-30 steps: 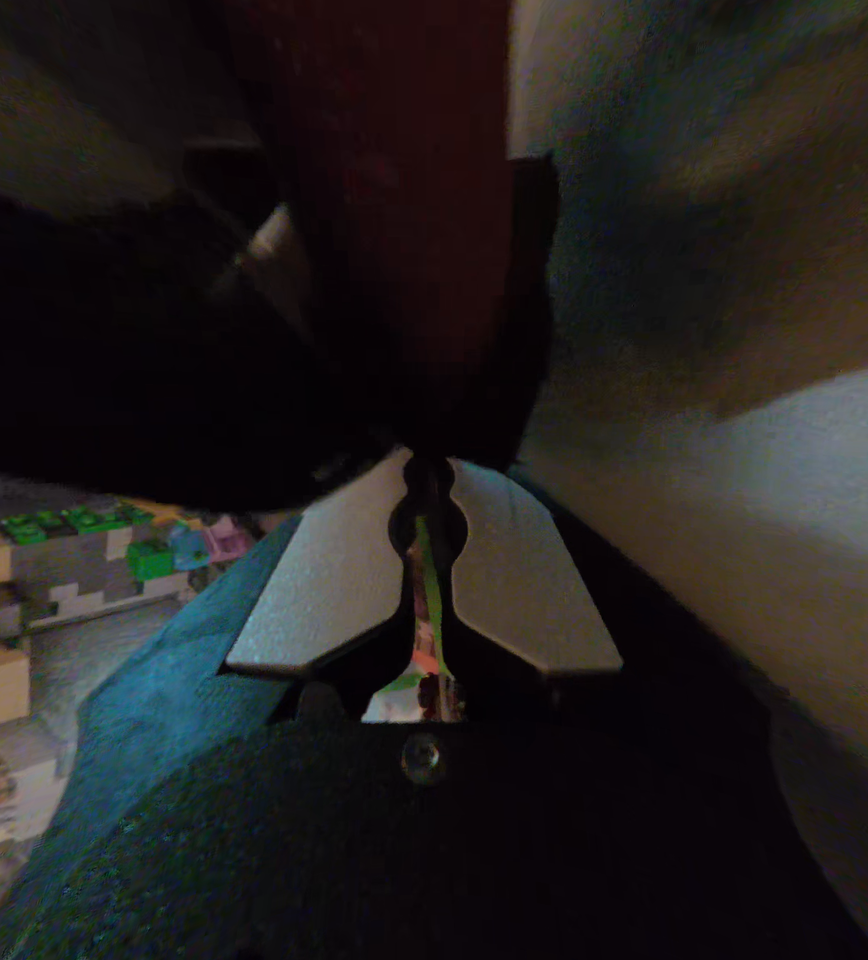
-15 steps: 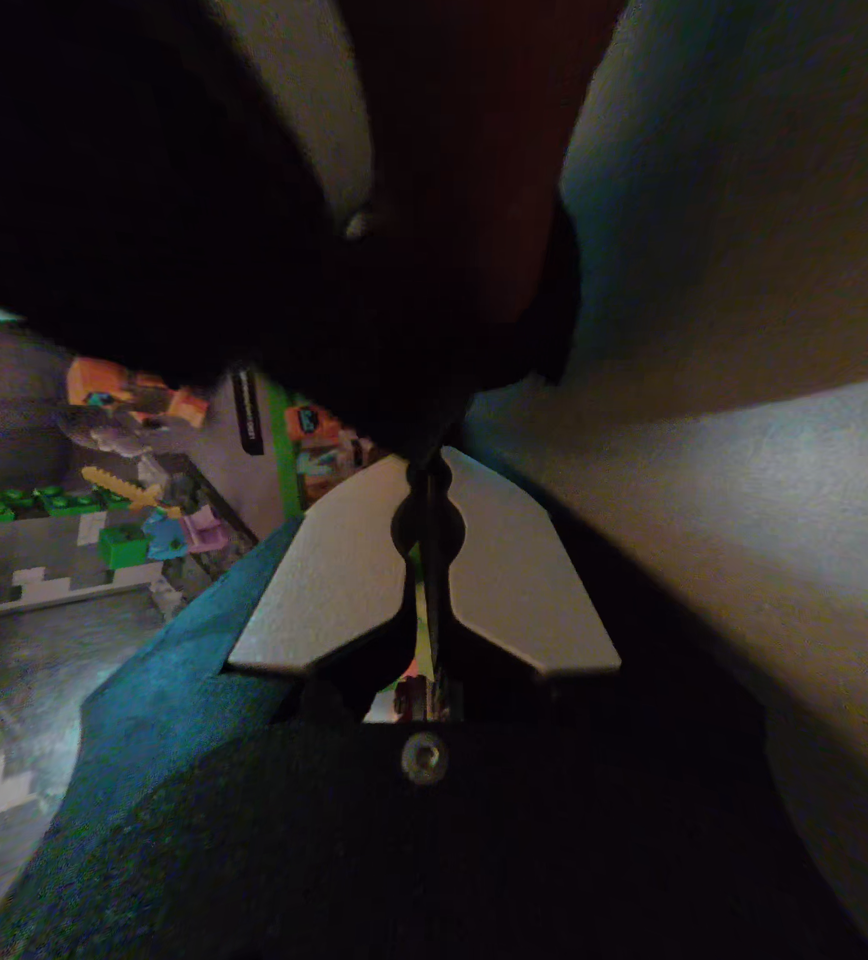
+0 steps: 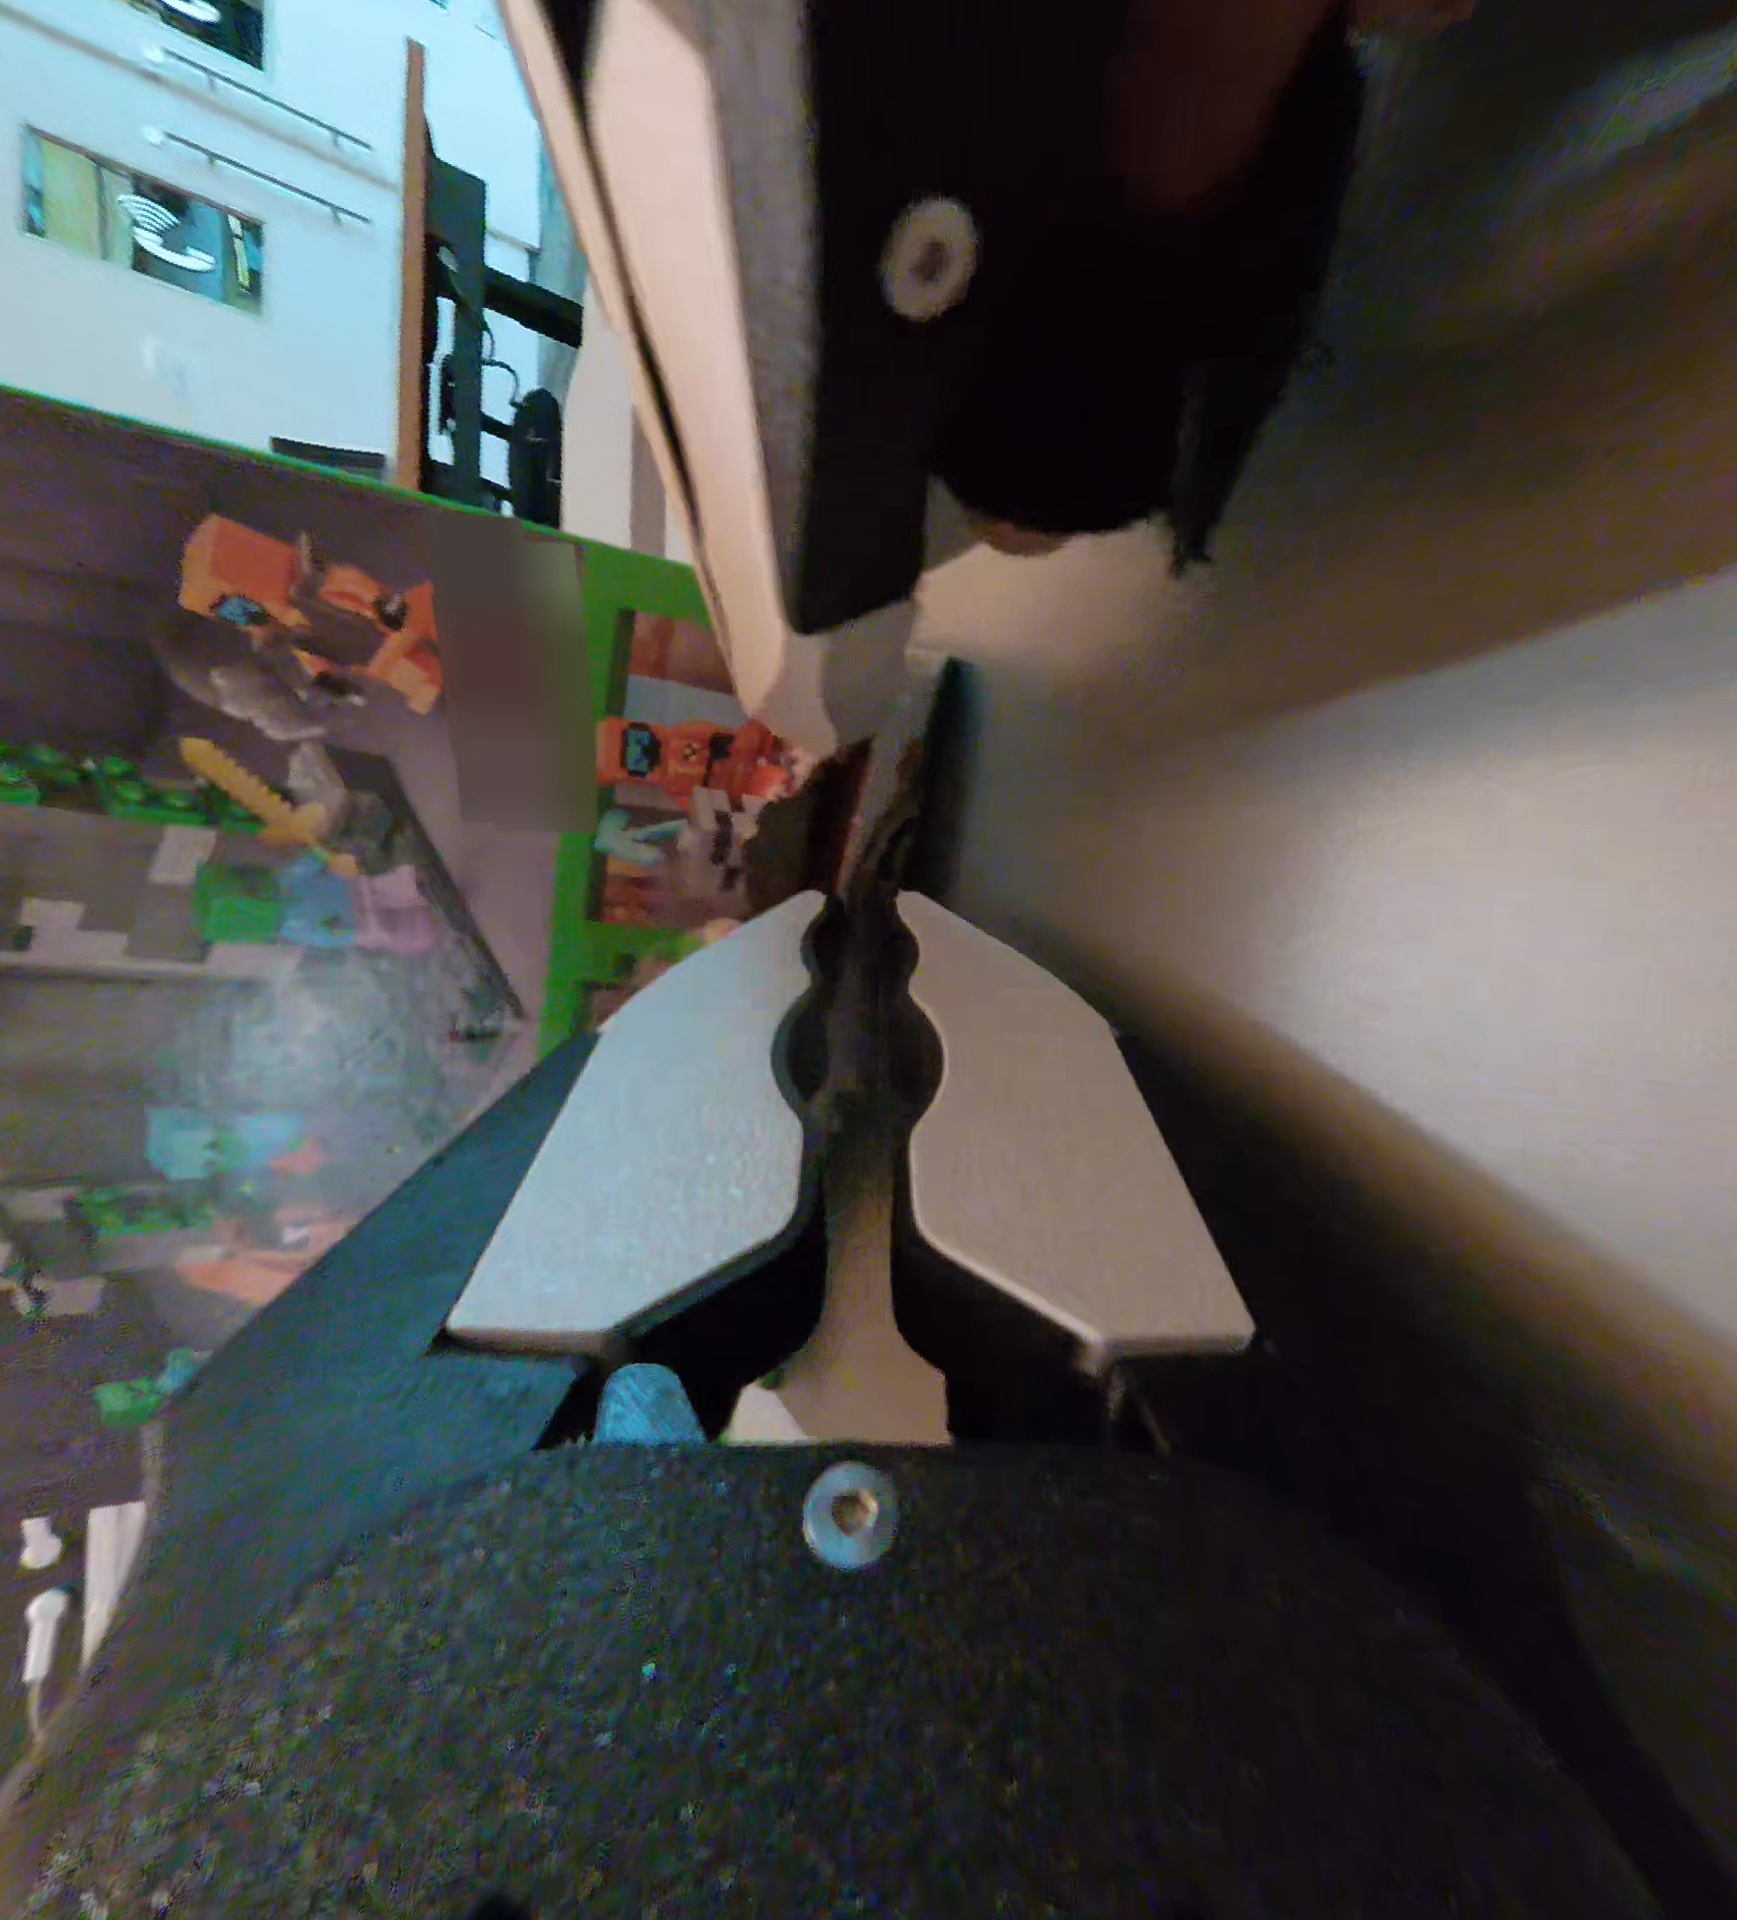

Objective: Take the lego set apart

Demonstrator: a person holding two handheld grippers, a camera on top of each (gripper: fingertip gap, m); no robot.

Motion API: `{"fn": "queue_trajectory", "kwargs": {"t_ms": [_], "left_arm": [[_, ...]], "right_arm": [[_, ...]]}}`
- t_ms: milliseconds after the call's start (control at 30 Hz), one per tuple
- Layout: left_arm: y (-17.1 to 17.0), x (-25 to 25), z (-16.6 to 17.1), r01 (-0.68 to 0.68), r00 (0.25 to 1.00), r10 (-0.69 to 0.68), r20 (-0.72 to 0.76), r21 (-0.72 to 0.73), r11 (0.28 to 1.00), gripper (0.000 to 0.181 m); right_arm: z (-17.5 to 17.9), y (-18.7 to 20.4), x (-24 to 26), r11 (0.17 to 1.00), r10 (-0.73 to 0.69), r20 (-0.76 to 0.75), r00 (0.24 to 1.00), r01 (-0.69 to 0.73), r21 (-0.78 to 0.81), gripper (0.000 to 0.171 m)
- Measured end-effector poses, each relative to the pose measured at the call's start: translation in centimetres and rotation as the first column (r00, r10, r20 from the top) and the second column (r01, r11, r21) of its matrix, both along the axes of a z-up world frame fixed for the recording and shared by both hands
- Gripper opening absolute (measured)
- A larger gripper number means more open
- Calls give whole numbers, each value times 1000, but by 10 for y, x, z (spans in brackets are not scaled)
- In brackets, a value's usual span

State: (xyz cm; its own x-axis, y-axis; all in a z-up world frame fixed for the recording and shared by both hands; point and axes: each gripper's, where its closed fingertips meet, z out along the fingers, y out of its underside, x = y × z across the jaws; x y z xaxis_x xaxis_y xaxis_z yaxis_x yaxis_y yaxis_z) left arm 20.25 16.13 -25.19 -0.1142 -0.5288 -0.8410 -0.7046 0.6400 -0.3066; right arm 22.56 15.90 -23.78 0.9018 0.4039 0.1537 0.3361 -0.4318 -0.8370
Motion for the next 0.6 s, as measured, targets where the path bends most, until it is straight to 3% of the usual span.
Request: {"fn": "queue_trajectory", "kwargs": {"t_ms": [133, 500, 600], "left_arm": [[-8, -7, -9, -17, 999, 17, -34, 9, 1000, 0], [1, 9, -11, -130, 991, 129, -28, -42, 991, 0], [2, 12, -11, -142, 990, 141, -18, -67, 988, 0]], "right_arm": [[-3, 0, -3, 999, 35, -49, 998, -36, -9, 0], [-10, -6, -8, 993, 118, 65, 991, -119, 5, 0], [-5, -8, -6, 988, 157, 38, 987, -157, 8, 0]]}}
